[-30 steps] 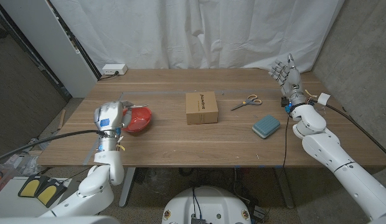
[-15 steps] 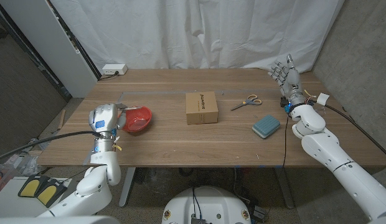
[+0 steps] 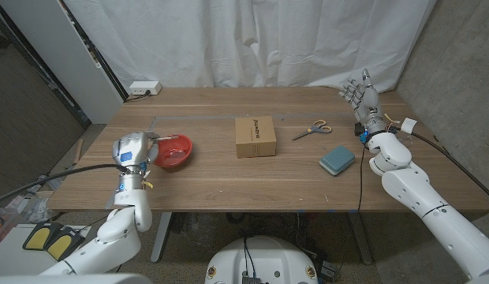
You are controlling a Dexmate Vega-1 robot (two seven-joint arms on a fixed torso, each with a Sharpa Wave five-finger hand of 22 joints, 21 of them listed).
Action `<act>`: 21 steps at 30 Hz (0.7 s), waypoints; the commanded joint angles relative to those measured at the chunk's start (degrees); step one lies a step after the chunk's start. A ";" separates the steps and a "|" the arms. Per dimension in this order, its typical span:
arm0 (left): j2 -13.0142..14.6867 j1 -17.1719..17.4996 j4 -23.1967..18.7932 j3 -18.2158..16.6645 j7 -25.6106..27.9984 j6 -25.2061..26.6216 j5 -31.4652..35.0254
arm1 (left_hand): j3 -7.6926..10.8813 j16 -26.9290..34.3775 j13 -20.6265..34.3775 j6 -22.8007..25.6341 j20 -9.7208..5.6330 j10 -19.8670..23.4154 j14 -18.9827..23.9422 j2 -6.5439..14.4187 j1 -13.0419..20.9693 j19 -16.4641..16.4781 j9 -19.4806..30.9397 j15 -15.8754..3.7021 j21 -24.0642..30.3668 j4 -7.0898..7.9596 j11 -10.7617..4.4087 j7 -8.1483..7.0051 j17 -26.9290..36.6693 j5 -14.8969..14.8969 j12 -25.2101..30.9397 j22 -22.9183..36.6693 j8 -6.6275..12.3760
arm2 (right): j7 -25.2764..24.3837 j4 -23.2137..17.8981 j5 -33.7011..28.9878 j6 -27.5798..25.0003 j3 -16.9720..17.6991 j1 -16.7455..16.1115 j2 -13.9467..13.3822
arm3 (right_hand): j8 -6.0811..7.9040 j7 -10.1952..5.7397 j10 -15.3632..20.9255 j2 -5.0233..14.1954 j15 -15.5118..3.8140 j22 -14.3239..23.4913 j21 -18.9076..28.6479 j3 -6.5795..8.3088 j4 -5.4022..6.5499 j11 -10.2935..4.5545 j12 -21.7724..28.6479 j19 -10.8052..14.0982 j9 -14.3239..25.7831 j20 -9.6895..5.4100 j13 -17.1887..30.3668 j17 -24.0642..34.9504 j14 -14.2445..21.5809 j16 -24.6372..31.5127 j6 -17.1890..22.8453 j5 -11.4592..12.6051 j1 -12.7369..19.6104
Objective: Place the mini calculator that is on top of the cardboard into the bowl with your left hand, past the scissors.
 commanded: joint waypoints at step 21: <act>2.40 -5.31 2.99 4.61 -4.93 1.02 -2.60 | 0.77 -0.08 0.18 3.66 -4.44 -0.05 -0.73 0.20 0.19 -0.81 0.61 -2.73 0.14 0.13 -0.04 2.07 0.18 0.18 0.12 0.34 0.01 | -2.37 -2.77 -1.00 -2.60 -0.20 -0.89 -0.49 | -0.34 -0.39 0.38 0.80 -0.01 0.08 -0.74 -0.22 -0.33 0.05 -0.17 0.80 0.33 -0.65 0.18 0.19 0.35 -0.21 0.52 -0.02 0.11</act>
